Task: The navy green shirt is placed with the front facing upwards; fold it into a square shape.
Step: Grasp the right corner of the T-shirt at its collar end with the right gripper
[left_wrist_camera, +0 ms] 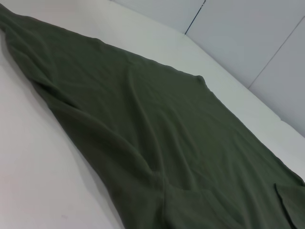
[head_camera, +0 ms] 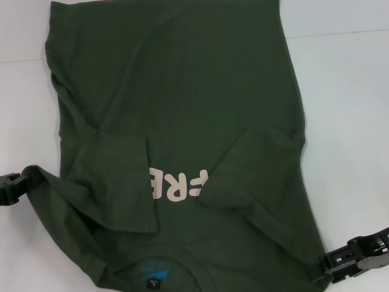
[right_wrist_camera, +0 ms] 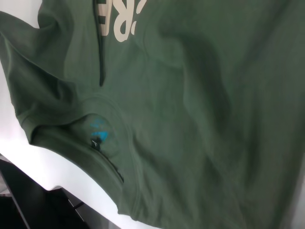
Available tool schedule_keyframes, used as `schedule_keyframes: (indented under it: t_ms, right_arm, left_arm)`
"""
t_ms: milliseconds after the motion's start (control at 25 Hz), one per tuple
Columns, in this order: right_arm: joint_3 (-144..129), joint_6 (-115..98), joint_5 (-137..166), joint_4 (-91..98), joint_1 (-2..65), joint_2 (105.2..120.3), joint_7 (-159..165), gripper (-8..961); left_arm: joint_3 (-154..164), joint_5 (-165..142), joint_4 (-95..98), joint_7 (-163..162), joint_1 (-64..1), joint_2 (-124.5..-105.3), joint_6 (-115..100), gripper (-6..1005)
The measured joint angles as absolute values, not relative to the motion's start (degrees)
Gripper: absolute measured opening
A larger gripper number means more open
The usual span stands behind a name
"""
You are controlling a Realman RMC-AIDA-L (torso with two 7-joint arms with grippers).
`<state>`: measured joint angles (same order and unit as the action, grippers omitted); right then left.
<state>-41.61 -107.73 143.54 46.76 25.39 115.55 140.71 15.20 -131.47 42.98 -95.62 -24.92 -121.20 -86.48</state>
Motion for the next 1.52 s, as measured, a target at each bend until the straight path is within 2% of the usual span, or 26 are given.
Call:
schedule_keyframes:
  t_ms: [720,1520]
  right_arm:
    - [-41.42,-107.17,144.47,46.76,25.69,114.97,141.20,914]
    - [-41.37,-107.59,144.00,46.66,26.90,116.14,140.84,902]
  left_arm:
    - [15.21,-131.26,42.98,-95.62,-25.14,-121.11,-86.39,48]
    - [15.21,-131.22,42.98,-95.62,-25.23,-121.11,-85.86,49]
